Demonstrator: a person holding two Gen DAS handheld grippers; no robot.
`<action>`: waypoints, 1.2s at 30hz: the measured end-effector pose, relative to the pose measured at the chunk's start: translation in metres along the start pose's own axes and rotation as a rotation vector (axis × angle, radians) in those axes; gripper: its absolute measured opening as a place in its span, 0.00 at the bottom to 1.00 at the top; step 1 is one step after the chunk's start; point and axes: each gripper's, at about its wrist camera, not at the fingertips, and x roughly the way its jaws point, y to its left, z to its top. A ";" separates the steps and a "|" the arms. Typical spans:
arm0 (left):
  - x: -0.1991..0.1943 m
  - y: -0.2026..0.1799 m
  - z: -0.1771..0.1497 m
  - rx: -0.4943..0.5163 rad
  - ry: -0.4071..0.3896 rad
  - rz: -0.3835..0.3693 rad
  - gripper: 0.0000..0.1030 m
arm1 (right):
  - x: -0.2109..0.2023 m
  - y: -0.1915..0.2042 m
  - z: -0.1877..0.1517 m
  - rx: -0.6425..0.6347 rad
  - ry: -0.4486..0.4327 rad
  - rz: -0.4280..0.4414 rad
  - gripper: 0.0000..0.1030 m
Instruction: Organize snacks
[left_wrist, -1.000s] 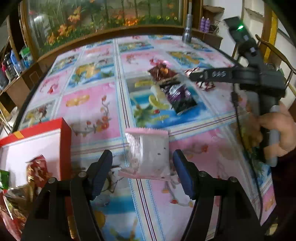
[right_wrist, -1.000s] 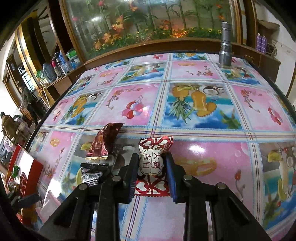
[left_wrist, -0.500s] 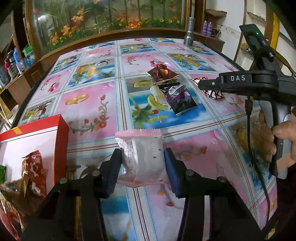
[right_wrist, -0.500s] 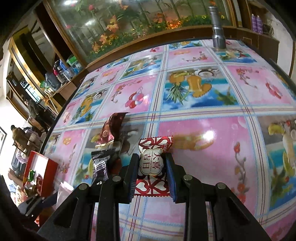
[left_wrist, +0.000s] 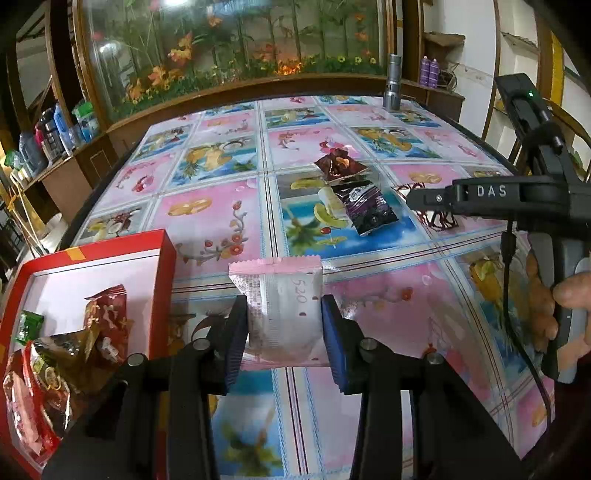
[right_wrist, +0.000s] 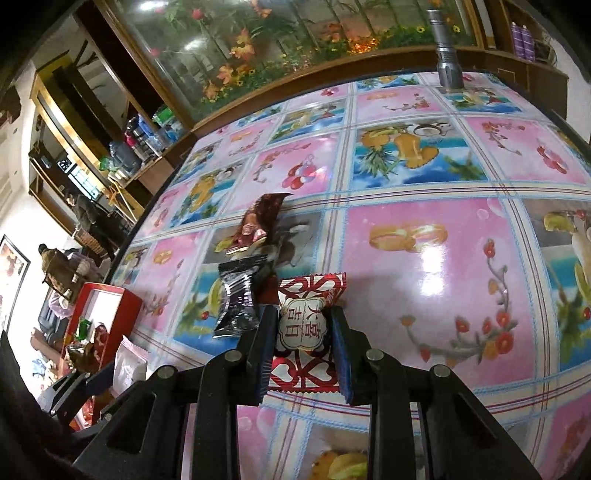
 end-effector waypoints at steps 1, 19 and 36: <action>-0.002 0.000 -0.001 -0.001 -0.004 0.005 0.35 | -0.002 0.002 -0.001 -0.003 -0.008 0.004 0.28; -0.070 0.042 0.002 -0.050 -0.206 0.155 0.35 | -0.020 0.054 -0.011 -0.196 -0.125 0.167 0.28; -0.086 0.096 -0.014 -0.138 -0.228 0.258 0.35 | -0.004 0.098 -0.026 -0.254 -0.086 0.247 0.28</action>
